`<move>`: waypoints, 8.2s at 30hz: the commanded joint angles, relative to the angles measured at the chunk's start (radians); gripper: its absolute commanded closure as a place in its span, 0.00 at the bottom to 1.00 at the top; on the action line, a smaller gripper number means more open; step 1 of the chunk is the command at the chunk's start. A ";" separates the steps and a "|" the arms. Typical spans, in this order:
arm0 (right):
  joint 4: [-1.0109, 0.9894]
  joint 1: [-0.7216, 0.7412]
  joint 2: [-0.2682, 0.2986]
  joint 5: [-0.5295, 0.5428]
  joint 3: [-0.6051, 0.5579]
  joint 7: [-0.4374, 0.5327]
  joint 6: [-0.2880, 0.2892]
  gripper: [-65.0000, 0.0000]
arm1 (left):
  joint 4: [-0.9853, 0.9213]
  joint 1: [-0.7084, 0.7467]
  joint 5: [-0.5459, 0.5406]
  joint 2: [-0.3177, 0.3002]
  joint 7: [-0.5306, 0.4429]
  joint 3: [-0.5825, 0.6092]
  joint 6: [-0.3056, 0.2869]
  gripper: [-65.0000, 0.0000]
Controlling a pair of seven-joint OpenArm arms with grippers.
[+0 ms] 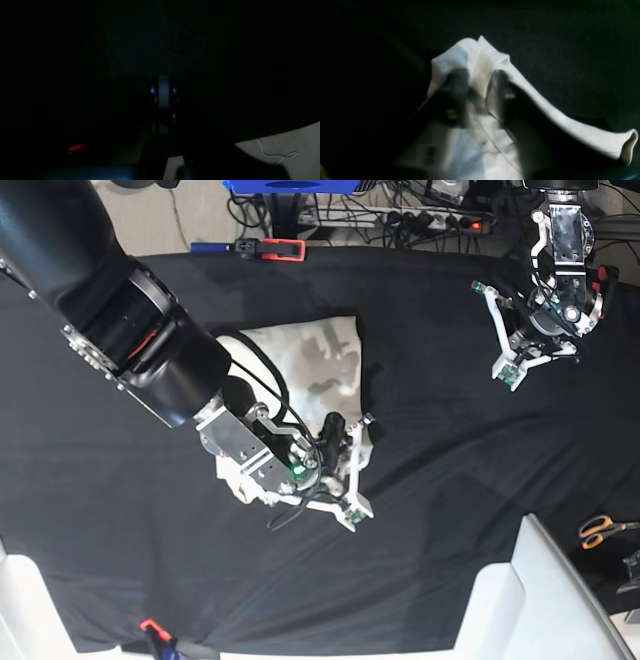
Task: Fold the T-shirt properly
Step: 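Move the right gripper to the folded shirt's corner and grasp it, then tuck and press the shirt corner flat with the right gripper, then release, then lower the left gripper to the shirt's collar edge and pinch it, then release the collar edge and raise the left gripper away, then grasp the collar edge with both grippers and straighten it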
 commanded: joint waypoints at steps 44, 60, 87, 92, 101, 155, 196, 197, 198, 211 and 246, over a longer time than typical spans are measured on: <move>0.014 0.087 0.053 0.003 0.010 0.159 -0.007 1.00 | 0.012 -0.007 0.008 -0.014 -0.009 -0.004 0.005 1.00; 0.174 0.072 0.113 0.001 0.290 0.050 -0.007 0.67 | 0.012 -0.007 0.007 -0.014 -0.009 -0.004 0.005 1.00; 0.948 -0.593 0.237 0.001 0.620 -0.323 -0.007 0.99 | 0.207 0.024 -0.095 0.068 -0.101 0.062 0.002 1.00; 0.971 -0.654 0.239 0.001 0.758 -0.328 -0.007 0.99 | 0.279 0.024 -0.220 0.082 -0.099 0.148 0.002 1.00; 1.041 -0.722 0.239 0.000 0.876 -0.418 -0.007 0.99 | 0.320 -0.009 -0.224 0.118 -0.099 0.299 0.004 1.00; 1.070 -0.784 0.237 -0.002 0.712 -0.332 -0.005 1.00 | 0.004 -0.004 -0.228 -0.104 -0.178 0.161 0.002 1.00; 1.067 -0.821 0.240 -0.002 0.750 -0.311 -0.007 1.00 | 0.027 -0.096 -0.222 0.178 -0.178 0.415 0.005 1.00; 1.067 -0.821 0.242 -0.002 0.750 -0.311 -0.007 1.00 | -0.005 -0.108 -0.222 0.177 -0.178 0.418 0.005 1.00; 1.067 -0.823 0.254 -0.002 0.752 -0.308 -0.007 1.00 | -0.034 -0.116 -0.220 0.175 -0.178 0.418 0.005 1.00; 1.067 -0.820 0.262 -0.002 0.742 -0.308 -0.007 1.00 | -0.080 -0.122 -0.224 0.097 -0.179 0.404 0.005 1.00; 1.102 -0.807 0.280 -0.002 0.802 -0.309 -0.005 1.00 | -0.134 -0.156 -0.224 0.160 -0.179 0.479 0.007 1.00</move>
